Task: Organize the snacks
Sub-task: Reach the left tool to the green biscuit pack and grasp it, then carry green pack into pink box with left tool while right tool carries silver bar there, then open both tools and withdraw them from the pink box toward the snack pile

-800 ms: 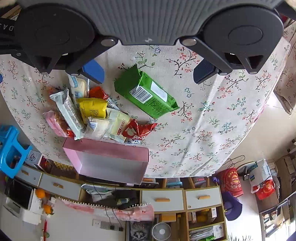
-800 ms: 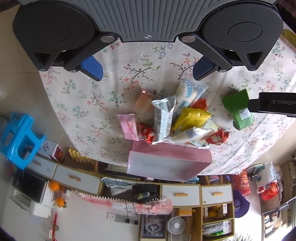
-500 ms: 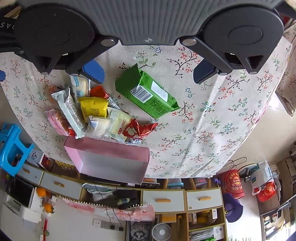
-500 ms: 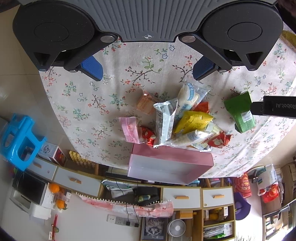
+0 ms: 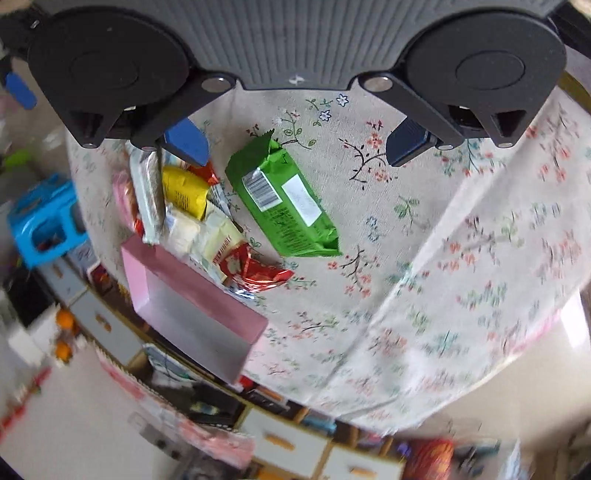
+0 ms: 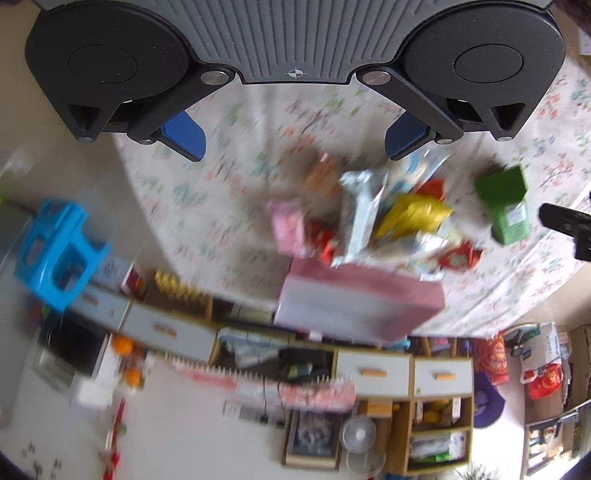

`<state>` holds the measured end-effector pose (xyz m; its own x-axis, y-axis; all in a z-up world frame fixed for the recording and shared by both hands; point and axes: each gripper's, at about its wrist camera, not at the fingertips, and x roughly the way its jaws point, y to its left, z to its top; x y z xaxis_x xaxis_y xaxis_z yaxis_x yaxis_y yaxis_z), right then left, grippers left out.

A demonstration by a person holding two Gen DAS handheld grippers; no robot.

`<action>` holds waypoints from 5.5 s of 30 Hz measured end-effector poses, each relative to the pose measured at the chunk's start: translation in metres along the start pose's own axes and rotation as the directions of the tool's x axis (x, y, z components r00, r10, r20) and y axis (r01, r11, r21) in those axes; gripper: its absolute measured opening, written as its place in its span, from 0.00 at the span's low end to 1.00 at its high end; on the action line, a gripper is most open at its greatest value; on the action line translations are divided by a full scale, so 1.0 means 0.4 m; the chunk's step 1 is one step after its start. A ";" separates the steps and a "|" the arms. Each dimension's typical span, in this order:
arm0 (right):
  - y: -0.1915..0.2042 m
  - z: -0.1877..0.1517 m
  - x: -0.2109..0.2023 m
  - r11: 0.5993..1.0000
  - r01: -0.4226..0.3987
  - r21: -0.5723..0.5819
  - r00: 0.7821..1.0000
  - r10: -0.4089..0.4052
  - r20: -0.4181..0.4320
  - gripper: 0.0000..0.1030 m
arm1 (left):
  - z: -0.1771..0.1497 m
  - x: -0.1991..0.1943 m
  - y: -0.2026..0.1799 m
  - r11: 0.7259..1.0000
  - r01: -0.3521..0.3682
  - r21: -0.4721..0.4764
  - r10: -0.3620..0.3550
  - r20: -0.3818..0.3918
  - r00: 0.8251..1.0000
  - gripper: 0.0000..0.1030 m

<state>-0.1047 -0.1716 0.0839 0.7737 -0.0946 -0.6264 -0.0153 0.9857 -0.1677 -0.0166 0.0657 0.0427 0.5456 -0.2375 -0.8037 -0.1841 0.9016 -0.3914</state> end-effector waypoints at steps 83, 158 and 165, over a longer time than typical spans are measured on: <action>-0.114 0.389 0.579 0.814 -0.243 0.528 0.946 0.319 -0.056 0.25 | 0.389 0.331 -0.229 0.916 0.047 0.397 -0.079 0.066 0.995 0.41; -0.120 0.191 0.211 0.901 -0.301 0.311 0.917 0.363 -0.165 0.85 | 0.043 0.114 -0.211 0.914 -0.071 0.399 0.061 0.038 0.997 0.92; -0.125 0.192 0.216 0.904 -0.289 0.315 0.920 0.353 -0.169 0.85 | 0.032 0.113 -0.219 0.909 -0.057 0.413 0.052 0.023 0.998 0.92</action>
<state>0.0117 -0.2183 0.0967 0.5998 0.2370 -0.7643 -0.0379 0.9625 0.2688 0.0346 -0.0195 0.0463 0.5536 -0.1821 -0.8126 0.1398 0.9823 -0.1248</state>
